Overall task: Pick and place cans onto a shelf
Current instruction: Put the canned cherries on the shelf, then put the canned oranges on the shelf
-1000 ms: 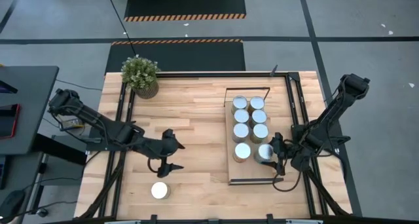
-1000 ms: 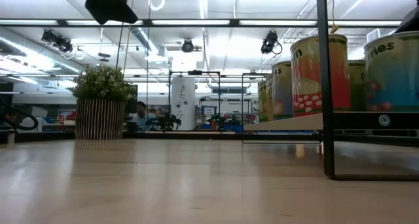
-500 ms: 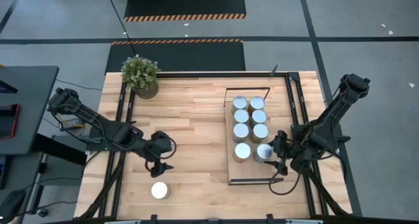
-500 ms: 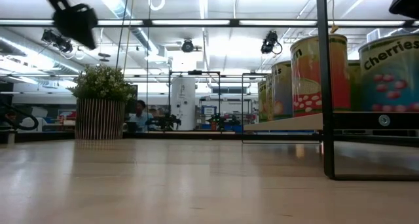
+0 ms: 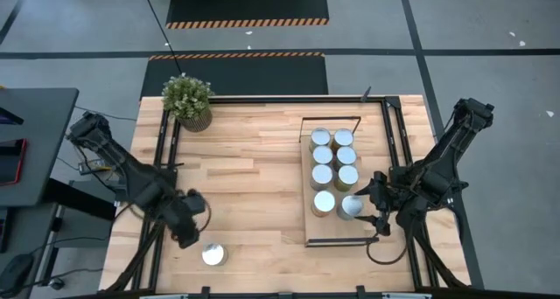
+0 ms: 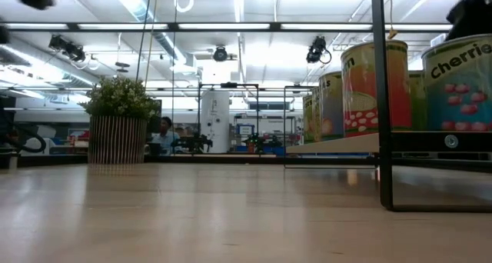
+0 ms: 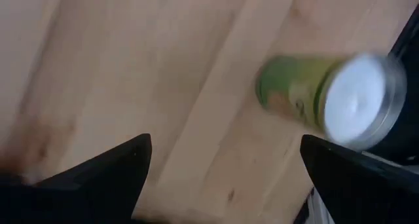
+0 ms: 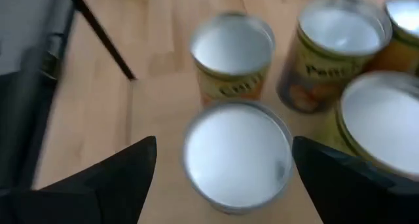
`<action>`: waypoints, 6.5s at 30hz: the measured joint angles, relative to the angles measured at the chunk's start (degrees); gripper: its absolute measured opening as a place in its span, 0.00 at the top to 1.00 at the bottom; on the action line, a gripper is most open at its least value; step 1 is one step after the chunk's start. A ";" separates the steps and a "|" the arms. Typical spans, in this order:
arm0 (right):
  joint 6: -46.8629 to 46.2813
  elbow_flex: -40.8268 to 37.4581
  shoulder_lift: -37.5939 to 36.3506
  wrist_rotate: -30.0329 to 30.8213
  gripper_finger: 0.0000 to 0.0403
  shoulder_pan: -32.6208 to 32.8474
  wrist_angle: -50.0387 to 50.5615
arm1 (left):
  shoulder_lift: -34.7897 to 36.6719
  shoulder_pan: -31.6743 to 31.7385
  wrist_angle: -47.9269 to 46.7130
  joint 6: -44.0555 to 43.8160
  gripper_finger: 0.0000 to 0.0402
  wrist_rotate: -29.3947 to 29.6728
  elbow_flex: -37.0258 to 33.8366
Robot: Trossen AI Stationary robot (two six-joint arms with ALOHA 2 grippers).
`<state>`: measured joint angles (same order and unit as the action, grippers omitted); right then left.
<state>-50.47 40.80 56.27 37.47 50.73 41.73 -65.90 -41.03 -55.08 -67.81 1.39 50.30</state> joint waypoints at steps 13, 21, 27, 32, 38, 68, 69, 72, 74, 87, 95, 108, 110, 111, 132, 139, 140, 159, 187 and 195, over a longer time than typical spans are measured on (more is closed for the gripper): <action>8.39 4.83 -0.02 8.77 0.10 1.78 -0.72 | -16.13 -14.87 13.07 -10.48 0.01 1.73 0.00; 8.67 4.83 -0.02 11.10 0.10 1.70 -1.01 | -25.32 -15.03 22.03 -3.18 0.01 2.04 -0.02; 8.69 4.83 -0.02 12.80 0.10 1.68 -1.06 | -26.04 -14.98 25.40 -0.63 0.01 12.31 -0.07; 8.77 4.83 -0.02 12.98 0.10 1.19 -1.06 | -26.04 -14.45 27.34 2.42 0.01 18.77 -0.07; 9.46 4.83 -0.02 12.95 0.10 -0.10 -1.98 | -26.04 -11.37 27.69 5.76 0.06 17.06 -0.07; 20.52 5.44 -0.02 9.47 0.10 -4.14 -8.27 | -38.33 25.79 33.06 59.13 0.21 4.60 25.91; 20.68 5.71 -0.02 9.29 0.10 -4.56 -8.05 | -39.45 25.91 32.74 59.73 0.21 4.13 27.43; 21.77 5.95 -0.07 8.98 0.10 -5.39 -7.96 | -42.62 25.84 31.92 61.38 0.21 0.98 31.02; 22.24 5.95 -0.07 8.92 0.10 -5.61 -8.06 | -44.16 25.53 32.62 62.67 0.21 -0.19 32.67; 23.24 5.95 -0.04 8.88 0.10 -5.84 -8.75 | -49.77 24.85 44.97 70.54 0.19 -1.86 33.31; 23.68 5.95 -0.04 8.89 0.10 -5.88 -9.39 | -51.55 25.10 48.03 68.84 0.18 0.11 33.33; 23.68 5.97 -0.02 8.88 0.10 -5.86 -9.57 | -51.68 26.21 48.71 66.35 0.09 -6.47 33.39; 23.68 5.97 -0.02 8.88 0.10 -5.87 -9.61 | -51.89 26.52 48.61 65.63 0.03 -9.71 33.40; 23.67 5.97 -0.02 8.88 0.10 -5.86 -9.65 | -51.95 26.61 48.54 65.64 0.02 -10.87 33.39; 22.74 5.97 0.42 8.32 0.10 -6.14 -10.80 | -52.27 26.62 58.33 70.57 0.02 -7.51 33.38; 28.06 7.42 3.48 3.01 0.10 -10.00 -13.78 | -52.27 26.83 50.13 71.33 0.02 -7.37 33.38; 28.11 7.61 3.56 3.02 0.10 -10.18 -13.56 | -52.27 26.86 47.83 71.10 0.02 -7.37 33.38; 27.49 7.72 7.38 3.43 0.10 -11.98 -13.39 | -39.87 22.43 27.28 62.67 0.02 3.46 30.71; 28.71 7.72 7.43 3.29 0.10 -12.25 -16.39 | -29.43 2.40 39.27 30.99 0.02 31.19 2.70; 28.84 7.72 7.51 3.26 0.10 -12.37 -16.75 | -29.45 2.36 47.29 32.41 0.02 30.53 -2.30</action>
<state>-21.63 48.51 63.78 40.73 38.36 24.98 -95.35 -38.68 -7.80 -35.40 31.92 48.00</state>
